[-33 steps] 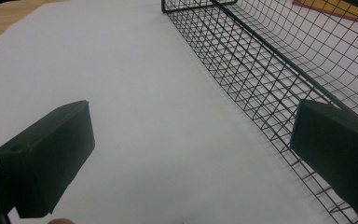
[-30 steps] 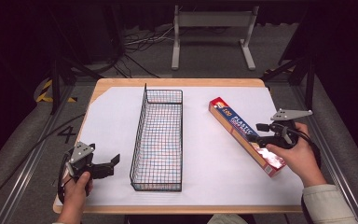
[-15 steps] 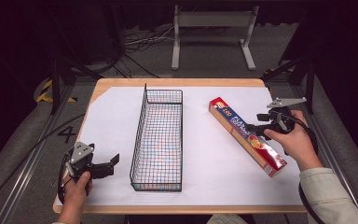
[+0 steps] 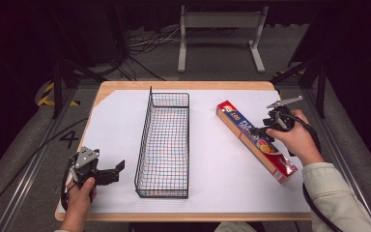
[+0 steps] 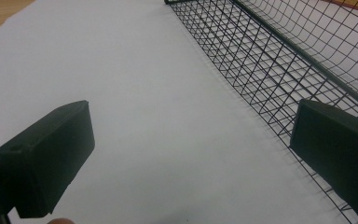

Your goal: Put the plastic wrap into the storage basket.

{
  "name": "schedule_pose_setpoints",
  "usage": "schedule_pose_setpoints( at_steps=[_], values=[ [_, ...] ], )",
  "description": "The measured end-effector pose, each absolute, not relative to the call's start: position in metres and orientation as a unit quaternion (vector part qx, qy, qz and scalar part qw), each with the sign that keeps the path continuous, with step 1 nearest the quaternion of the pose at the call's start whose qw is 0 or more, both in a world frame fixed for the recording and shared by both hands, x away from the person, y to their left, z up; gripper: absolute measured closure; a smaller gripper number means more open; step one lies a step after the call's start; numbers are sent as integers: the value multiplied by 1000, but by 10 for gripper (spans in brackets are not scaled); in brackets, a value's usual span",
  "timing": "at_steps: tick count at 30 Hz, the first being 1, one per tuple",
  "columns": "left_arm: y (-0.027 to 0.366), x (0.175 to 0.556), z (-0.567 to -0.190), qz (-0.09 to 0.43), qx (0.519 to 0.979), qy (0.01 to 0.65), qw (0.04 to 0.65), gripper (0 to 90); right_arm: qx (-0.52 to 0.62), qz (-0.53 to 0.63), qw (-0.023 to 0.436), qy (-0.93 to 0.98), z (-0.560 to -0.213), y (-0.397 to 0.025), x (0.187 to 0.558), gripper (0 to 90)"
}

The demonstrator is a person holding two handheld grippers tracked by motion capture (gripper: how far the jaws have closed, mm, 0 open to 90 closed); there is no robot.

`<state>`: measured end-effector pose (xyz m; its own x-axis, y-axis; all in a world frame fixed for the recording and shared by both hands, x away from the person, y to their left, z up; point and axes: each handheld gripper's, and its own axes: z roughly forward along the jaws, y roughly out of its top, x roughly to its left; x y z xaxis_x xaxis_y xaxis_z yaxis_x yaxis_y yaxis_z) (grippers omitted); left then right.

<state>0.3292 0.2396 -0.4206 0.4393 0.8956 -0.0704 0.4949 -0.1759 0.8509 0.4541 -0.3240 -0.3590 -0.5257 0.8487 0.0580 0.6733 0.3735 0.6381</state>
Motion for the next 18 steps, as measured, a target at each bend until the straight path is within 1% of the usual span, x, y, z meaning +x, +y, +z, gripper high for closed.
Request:
schedule_pose_setpoints(
  at_steps=[11,16,18],
  values=[
    [237,329,-421,231,738,469,426,2,478,275,119,825,-374,-313,460,194],
    [239,330,-421,229,737,471,426,2,480,256,117,831,-381,-310,463,201],
    [239,330,-421,229,738,471,426,2,480,243,113,836,-384,-309,465,226]
  ],
)
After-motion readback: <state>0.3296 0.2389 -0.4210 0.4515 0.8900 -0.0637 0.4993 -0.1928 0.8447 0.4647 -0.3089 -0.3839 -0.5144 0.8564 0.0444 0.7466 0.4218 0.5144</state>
